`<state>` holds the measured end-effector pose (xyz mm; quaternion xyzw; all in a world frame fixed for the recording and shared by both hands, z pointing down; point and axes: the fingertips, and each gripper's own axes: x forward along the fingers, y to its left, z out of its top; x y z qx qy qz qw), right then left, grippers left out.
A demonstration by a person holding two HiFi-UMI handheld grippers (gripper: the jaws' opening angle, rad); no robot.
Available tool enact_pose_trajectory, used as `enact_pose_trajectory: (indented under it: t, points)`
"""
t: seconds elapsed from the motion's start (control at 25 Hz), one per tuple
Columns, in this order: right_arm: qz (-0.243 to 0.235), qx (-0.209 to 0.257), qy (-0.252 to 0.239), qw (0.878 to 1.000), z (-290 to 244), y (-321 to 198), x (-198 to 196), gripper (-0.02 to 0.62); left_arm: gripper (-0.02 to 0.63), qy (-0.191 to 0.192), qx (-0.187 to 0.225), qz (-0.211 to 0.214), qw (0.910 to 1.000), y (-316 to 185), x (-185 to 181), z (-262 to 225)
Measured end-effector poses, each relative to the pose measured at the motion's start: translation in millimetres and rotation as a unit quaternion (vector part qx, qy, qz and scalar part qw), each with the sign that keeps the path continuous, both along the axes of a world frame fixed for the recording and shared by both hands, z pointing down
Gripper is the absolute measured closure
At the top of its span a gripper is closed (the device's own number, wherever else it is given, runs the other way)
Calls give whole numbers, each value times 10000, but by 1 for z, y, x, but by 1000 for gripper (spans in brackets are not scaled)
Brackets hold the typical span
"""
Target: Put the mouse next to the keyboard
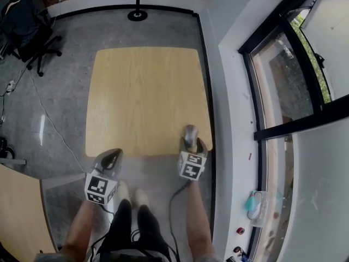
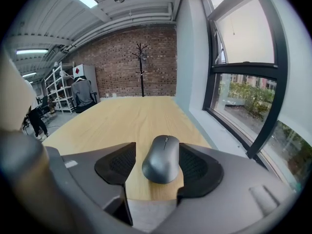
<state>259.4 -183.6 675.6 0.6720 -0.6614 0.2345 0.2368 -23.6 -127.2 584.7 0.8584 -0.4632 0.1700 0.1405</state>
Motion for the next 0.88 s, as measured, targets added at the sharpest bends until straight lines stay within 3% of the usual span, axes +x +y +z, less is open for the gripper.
enact_pose_trajectory:
  t: [0.64,0.88]
  points:
    - [-175,648,-328,9972,-80,16,-34,562,607,8,352,-134,9993,6,-14,-45]
    - [-440,976,-558,9927,-114,20,-59,581,607,16,495,-229,9985,5,-24,-64]
